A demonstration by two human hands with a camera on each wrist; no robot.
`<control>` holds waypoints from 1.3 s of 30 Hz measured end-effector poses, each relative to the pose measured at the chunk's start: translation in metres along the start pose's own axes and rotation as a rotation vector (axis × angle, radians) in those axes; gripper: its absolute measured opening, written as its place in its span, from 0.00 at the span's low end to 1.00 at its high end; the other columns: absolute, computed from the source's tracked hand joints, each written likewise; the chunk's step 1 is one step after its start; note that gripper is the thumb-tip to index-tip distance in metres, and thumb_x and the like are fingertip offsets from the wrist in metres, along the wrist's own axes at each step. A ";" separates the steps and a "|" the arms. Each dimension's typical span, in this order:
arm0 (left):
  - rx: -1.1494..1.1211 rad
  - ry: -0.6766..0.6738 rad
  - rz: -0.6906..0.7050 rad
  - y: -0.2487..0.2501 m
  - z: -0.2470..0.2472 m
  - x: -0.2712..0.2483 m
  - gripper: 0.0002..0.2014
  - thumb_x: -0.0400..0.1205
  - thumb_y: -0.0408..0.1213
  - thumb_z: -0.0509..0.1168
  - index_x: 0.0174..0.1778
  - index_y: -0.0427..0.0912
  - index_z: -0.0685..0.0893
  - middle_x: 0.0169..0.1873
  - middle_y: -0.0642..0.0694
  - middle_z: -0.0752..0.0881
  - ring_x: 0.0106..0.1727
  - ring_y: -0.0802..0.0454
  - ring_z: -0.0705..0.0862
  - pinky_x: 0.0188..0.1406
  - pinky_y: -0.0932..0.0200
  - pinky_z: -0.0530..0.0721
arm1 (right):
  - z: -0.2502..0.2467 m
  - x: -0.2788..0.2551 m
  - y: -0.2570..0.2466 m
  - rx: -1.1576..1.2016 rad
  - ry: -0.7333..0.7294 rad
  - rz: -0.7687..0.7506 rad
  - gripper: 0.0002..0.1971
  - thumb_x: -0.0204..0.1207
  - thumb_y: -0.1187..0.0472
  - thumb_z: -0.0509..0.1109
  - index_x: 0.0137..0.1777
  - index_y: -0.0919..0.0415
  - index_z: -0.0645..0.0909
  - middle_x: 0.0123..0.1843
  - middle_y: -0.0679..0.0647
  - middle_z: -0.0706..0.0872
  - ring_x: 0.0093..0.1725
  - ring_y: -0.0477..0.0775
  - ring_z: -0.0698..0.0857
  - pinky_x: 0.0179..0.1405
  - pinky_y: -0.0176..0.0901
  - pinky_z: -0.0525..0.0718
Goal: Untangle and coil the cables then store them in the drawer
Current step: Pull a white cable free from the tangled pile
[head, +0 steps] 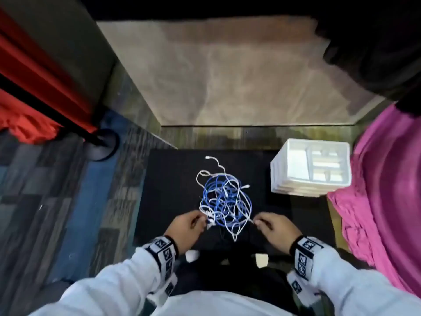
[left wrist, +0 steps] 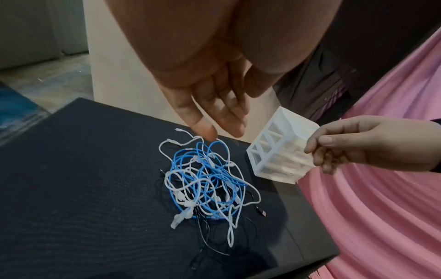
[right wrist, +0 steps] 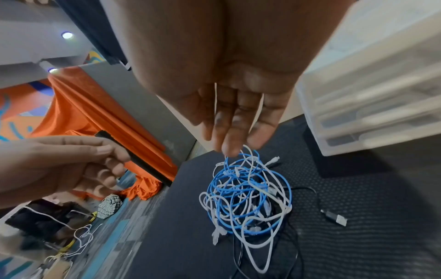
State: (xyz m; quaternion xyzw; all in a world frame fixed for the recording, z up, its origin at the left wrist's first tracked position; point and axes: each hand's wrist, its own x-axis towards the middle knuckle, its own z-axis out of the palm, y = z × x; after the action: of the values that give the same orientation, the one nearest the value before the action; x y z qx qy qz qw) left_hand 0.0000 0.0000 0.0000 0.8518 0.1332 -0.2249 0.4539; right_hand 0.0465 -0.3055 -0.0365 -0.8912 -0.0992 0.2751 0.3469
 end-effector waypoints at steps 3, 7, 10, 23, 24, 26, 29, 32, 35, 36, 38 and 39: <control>-0.019 -0.021 -0.010 -0.013 0.016 0.015 0.09 0.85 0.49 0.63 0.48 0.53 0.87 0.38 0.52 0.92 0.39 0.56 0.90 0.50 0.52 0.89 | 0.019 0.013 0.013 0.010 0.000 0.009 0.07 0.86 0.51 0.69 0.54 0.48 0.88 0.48 0.41 0.91 0.50 0.46 0.88 0.56 0.43 0.83; -0.073 -0.055 -0.052 -0.045 0.049 0.038 0.08 0.87 0.46 0.63 0.48 0.55 0.87 0.40 0.53 0.92 0.42 0.53 0.91 0.52 0.46 0.90 | 0.057 0.028 0.035 0.051 0.012 -0.045 0.07 0.87 0.54 0.69 0.54 0.50 0.89 0.47 0.39 0.89 0.51 0.47 0.88 0.54 0.43 0.83; -0.122 -0.072 -0.078 -0.075 0.080 0.063 0.08 0.88 0.45 0.63 0.50 0.55 0.88 0.42 0.53 0.92 0.44 0.54 0.92 0.57 0.44 0.89 | 0.088 0.044 0.057 0.096 -0.007 -0.047 0.07 0.87 0.54 0.68 0.56 0.50 0.88 0.44 0.39 0.88 0.46 0.43 0.87 0.52 0.42 0.84; 0.187 -0.165 0.319 -0.170 0.173 0.099 0.11 0.88 0.47 0.65 0.63 0.55 0.89 0.54 0.58 0.88 0.57 0.63 0.85 0.61 0.64 0.81 | 0.188 0.051 0.163 -0.124 -0.122 -0.293 0.19 0.78 0.35 0.65 0.58 0.45 0.85 0.52 0.37 0.83 0.54 0.44 0.78 0.60 0.40 0.79; 0.192 -0.147 0.364 -0.172 0.175 0.097 0.11 0.87 0.46 0.66 0.63 0.54 0.89 0.55 0.58 0.88 0.58 0.63 0.85 0.61 0.65 0.81 | 0.192 0.050 0.166 -0.142 -0.075 -0.328 0.18 0.79 0.36 0.66 0.58 0.46 0.85 0.52 0.37 0.83 0.53 0.44 0.78 0.60 0.39 0.78; 0.241 -0.124 0.471 -0.178 0.182 0.094 0.11 0.87 0.45 0.67 0.64 0.52 0.89 0.56 0.57 0.88 0.59 0.63 0.85 0.64 0.65 0.79 | 0.198 0.049 0.171 -0.166 0.010 -0.385 0.17 0.80 0.38 0.67 0.58 0.47 0.86 0.52 0.39 0.84 0.53 0.46 0.79 0.60 0.38 0.77; 0.358 -0.066 0.597 -0.185 0.195 0.086 0.14 0.84 0.48 0.67 0.64 0.51 0.89 0.57 0.56 0.89 0.58 0.60 0.83 0.67 0.63 0.76 | 0.207 0.047 0.175 -0.164 0.089 -0.453 0.15 0.79 0.42 0.70 0.58 0.49 0.87 0.51 0.43 0.86 0.51 0.51 0.81 0.60 0.43 0.78; 0.508 0.005 0.623 -0.191 0.208 0.076 0.17 0.81 0.51 0.68 0.64 0.52 0.88 0.57 0.56 0.88 0.57 0.52 0.80 0.66 0.55 0.76 | 0.217 0.037 0.176 -0.238 0.174 -0.401 0.11 0.75 0.49 0.78 0.56 0.45 0.86 0.46 0.41 0.82 0.50 0.51 0.76 0.57 0.49 0.81; 0.651 0.089 0.645 -0.198 0.217 0.073 0.15 0.80 0.50 0.70 0.61 0.55 0.88 0.54 0.54 0.86 0.57 0.47 0.78 0.61 0.49 0.80 | 0.227 0.027 0.176 -0.337 0.213 -0.389 0.05 0.77 0.49 0.75 0.49 0.45 0.83 0.40 0.41 0.76 0.48 0.51 0.71 0.52 0.56 0.83; 0.672 0.120 0.671 -0.199 0.218 0.073 0.12 0.81 0.50 0.70 0.59 0.55 0.89 0.52 0.53 0.86 0.56 0.46 0.77 0.59 0.48 0.81 | 0.228 0.024 0.173 -0.357 0.220 -0.402 0.04 0.79 0.49 0.73 0.47 0.46 0.82 0.40 0.41 0.75 0.48 0.52 0.71 0.52 0.57 0.83; 0.676 0.193 0.724 -0.203 0.214 0.075 0.10 0.82 0.49 0.68 0.54 0.53 0.90 0.50 0.52 0.86 0.55 0.45 0.78 0.56 0.48 0.82 | 0.225 0.019 0.166 -0.366 0.251 -0.408 0.05 0.82 0.51 0.68 0.45 0.48 0.79 0.43 0.43 0.77 0.49 0.55 0.73 0.54 0.56 0.81; 0.667 0.233 0.718 -0.206 0.209 0.078 0.09 0.83 0.48 0.67 0.54 0.52 0.90 0.51 0.51 0.86 0.55 0.45 0.79 0.57 0.48 0.82 | 0.219 0.015 0.162 -0.354 0.279 -0.412 0.06 0.83 0.52 0.65 0.45 0.49 0.78 0.44 0.45 0.78 0.49 0.57 0.74 0.55 0.56 0.78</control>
State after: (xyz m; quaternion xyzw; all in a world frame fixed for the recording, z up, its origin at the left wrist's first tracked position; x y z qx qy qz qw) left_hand -0.0770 -0.0588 -0.2882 0.9620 -0.1976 0.0119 0.1880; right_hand -0.0662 -0.2960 -0.2851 -0.9280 -0.2758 0.0524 0.2451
